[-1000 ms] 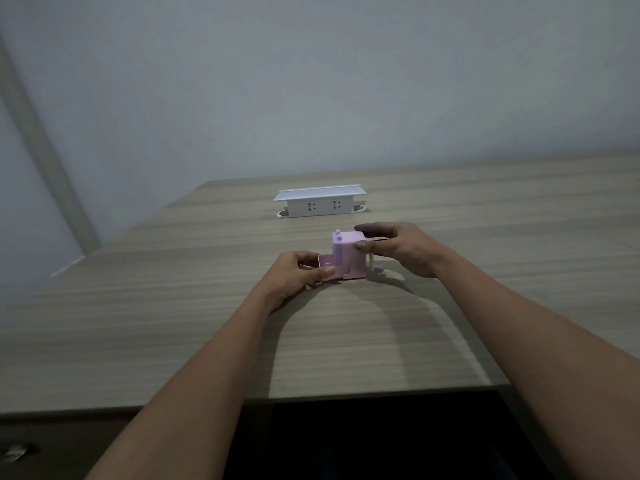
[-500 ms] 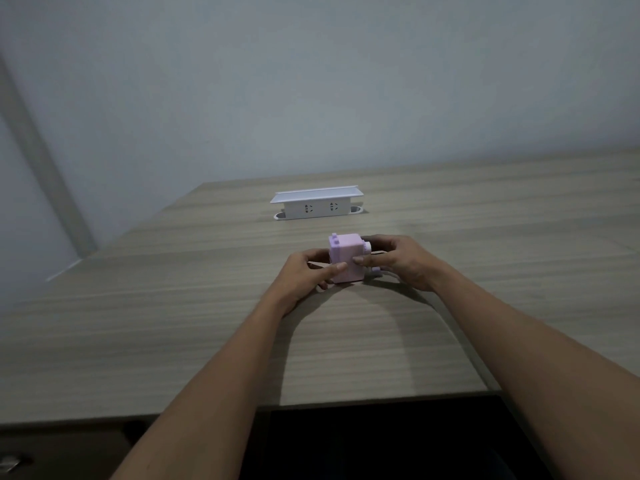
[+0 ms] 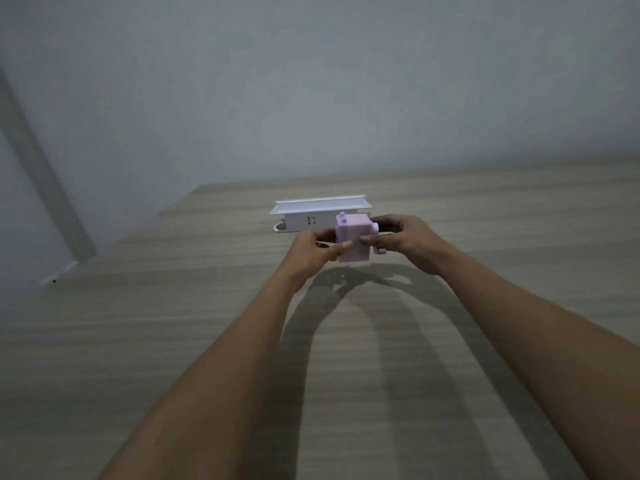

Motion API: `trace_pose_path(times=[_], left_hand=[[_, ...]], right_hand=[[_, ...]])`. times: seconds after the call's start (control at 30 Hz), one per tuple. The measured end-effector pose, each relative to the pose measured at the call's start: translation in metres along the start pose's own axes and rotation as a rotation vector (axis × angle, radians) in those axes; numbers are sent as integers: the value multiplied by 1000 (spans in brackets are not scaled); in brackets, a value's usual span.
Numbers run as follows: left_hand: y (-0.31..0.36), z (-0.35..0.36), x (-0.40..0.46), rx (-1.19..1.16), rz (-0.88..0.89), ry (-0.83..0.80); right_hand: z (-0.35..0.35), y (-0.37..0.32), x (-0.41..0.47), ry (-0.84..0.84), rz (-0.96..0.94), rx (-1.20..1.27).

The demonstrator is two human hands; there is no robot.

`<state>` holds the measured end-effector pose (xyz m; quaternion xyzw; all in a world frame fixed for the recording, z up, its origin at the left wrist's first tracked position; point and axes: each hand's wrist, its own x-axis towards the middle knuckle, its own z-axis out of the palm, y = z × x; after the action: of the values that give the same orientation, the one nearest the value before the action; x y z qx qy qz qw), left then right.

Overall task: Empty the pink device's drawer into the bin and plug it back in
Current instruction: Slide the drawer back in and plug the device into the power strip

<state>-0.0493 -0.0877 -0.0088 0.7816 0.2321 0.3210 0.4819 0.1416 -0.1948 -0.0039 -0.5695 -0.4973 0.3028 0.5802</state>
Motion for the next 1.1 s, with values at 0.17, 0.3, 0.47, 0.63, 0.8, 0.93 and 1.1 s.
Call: trace_pose_path(times=[0.17,0.3,0.47,0.63,0.8,0.93,1.1], left_hand=[[-18,1,52,-43,-34,22],[-35,4,92,-73,-75,35],[-67,11,131,-64,-137,35],[-92,18,155,-34,-152,41],[-105,20,173,-34,-139,76],[-113,22,180,-51,-144,84],[-114,22,176,-39,-164,90]], right_hand=[[-17,9,49,2,13,-22],[-29,27,88,34,37,-12],[-40,59,124,83,82,11],[-41,87,146,151,122,87],[-43,98,160,193,105,136],[-44,105,164,215,100,120],[-42,104,159,202,89,124]])
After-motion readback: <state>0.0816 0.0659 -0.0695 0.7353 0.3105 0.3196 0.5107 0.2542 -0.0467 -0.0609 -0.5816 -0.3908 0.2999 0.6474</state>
